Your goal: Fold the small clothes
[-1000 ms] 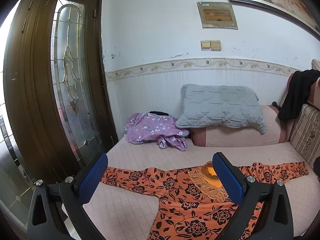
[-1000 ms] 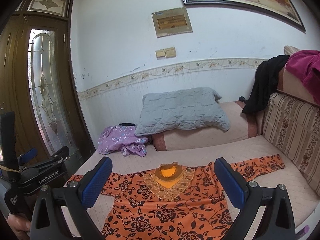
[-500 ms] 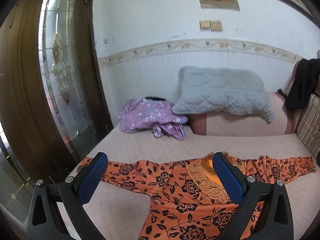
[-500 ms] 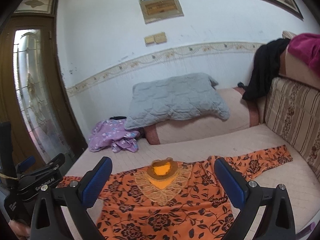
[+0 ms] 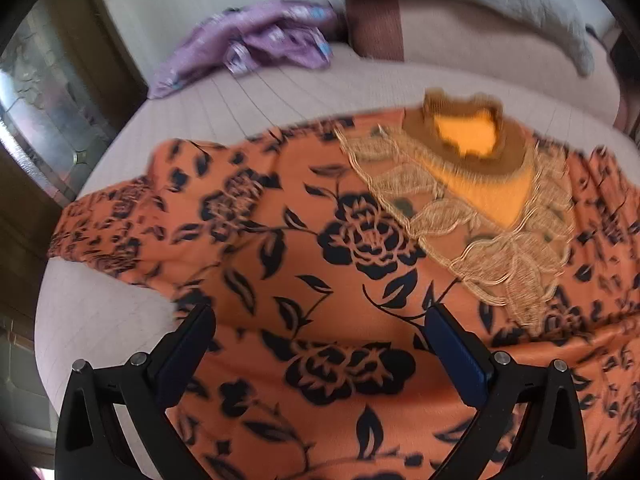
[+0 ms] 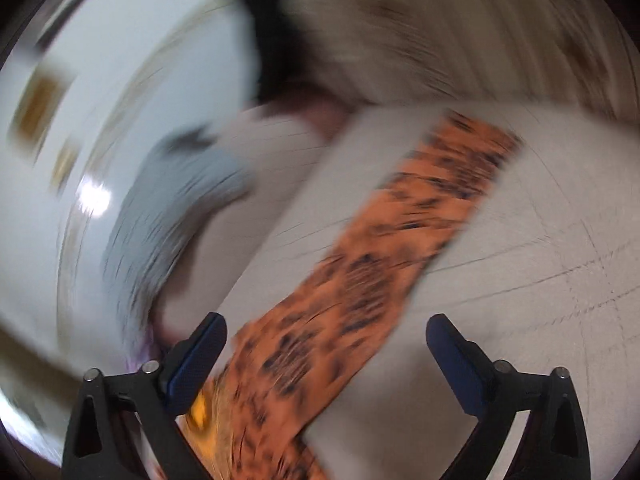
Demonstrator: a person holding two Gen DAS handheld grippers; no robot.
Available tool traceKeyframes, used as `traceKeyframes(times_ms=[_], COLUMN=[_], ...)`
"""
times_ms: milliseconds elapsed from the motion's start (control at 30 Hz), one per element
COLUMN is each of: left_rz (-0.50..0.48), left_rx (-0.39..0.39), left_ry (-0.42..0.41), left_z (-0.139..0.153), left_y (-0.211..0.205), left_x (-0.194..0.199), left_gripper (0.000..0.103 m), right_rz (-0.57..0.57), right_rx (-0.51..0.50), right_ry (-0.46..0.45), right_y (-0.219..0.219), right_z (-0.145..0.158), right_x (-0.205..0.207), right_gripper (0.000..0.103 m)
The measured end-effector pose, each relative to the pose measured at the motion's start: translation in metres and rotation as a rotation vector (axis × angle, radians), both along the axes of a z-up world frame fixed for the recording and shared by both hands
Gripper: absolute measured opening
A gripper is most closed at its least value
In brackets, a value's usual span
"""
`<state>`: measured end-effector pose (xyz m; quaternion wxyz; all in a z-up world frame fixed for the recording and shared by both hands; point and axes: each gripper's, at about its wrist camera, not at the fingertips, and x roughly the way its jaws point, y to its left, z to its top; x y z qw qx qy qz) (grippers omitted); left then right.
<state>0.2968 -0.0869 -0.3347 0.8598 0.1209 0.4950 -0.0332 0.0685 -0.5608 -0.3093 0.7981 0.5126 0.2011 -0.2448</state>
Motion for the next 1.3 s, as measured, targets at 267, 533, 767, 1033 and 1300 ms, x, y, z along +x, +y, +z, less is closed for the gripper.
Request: traceKeyframes(times_ms=[267, 533, 767, 1033, 1300], left_rz=[-0.028, 0.029, 0.106, 0.307, 0.399], left_rx=[0.050, -0.088, -0.074, -0.009, -0.053], left_ry=[-0.007, 0.013, -0.084, -0.223, -0.237], left_z=[-0.025, -0.030, 0.018, 0.055, 0.061], left_y=[-0.017, -0.008, 0.027, 0.132, 0.179], left_x=[0.009, 0.014, 0.022, 0.032, 0.034], left_gripper=[0.103, 0.103, 0.103, 0.103, 0.103], right_rz=[-0.248, -0.258, 0.051, 0.504, 0.793], right_rx=[0.211, 0.120, -0.062, -0.113, 0.036], right_ry=[-0.041, -0.032, -0.205, -0.207, 0.009], right_y=[-0.099, -0.124, -0.018, 0.204, 0.378], right_z=[-0.073, -0.074, 0.037, 0.072, -0.044], right_x=[0.012, 0.039, 0.081, 0.184, 0.250], right_gripper=[0.051, 0.008, 0.008, 0.008, 0.036])
